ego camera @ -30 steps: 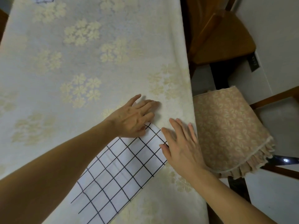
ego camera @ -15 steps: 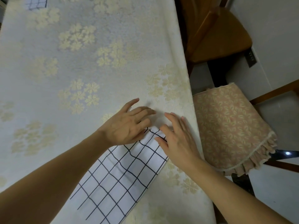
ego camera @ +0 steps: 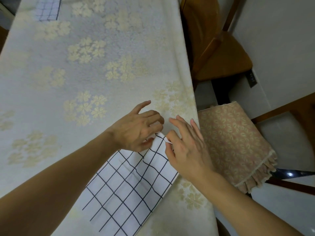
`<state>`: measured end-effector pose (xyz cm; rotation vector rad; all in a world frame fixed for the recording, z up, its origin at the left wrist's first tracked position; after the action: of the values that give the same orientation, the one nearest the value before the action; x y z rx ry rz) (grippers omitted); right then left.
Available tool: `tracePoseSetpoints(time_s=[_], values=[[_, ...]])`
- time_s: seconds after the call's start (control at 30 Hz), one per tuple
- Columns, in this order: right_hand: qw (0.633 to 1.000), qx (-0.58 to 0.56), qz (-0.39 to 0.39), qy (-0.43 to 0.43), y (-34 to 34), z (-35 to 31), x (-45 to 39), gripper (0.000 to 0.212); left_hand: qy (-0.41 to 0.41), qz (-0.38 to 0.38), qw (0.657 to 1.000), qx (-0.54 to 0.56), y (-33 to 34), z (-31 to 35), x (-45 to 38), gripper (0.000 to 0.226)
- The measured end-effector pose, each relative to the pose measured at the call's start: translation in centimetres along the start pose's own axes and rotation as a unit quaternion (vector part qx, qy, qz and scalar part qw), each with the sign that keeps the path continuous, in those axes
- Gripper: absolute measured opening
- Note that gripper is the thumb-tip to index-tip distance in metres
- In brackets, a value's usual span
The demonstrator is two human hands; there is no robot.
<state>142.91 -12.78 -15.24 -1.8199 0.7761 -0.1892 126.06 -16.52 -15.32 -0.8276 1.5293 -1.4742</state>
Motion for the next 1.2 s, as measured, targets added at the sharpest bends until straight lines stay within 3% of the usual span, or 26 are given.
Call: tracePoseSetpoints(time_s=[0.2, 0.53, 0.63, 0.9, 1.03, 1.2], values=[[1.000, -0.015, 0.011, -0.020, -2.6, -3.2, 1.2, 0.009, 0.017, 0.058, 0.998, -0.002, -3.4, 1.6, 1.4, 0.014], [0.996, -0.055, 0.037, -0.053, -4.1, -12.1, 6.4, 0.003, -0.035, 0.066, 0.996, -0.043, -6.7, 5.8, 10.3, 0.011], [0.995, -0.061, 0.016, -0.075, -2.6, -14.9, 8.3, 0.003, -0.074, 0.061, 0.994, -0.048, -6.6, 6.8, 13.7, 0.012], [0.992, -0.050, -0.038, -0.109, 3.8, -19.2, 12.8, 0.002, -0.178, 0.063, 0.982, -0.004, -2.9, 10.4, 22.4, 0.043], [0.988, -0.036, -0.087, -0.122, 7.3, -20.2, 15.2, 0.008, -0.215, 0.036, 0.976, 0.010, 0.4, 12.2, 25.3, 0.025], [0.980, -0.026, -0.156, -0.123, 9.9, -20.2, 17.6, 0.013, -0.267, -0.018, 0.963, 0.036, 2.0, 13.8, 27.0, 0.035]])
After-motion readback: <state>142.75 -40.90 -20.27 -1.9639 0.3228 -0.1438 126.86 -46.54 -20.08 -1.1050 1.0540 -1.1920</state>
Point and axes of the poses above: each hand's wrist, its own x-axis away from the middle knuckle, its own y-axis out of the palm, z = x × y, the point moved 4 cm from there along -x, towards the middle knuckle, and after that the axes turned 4 degrees about z, right-handed, at the moved point
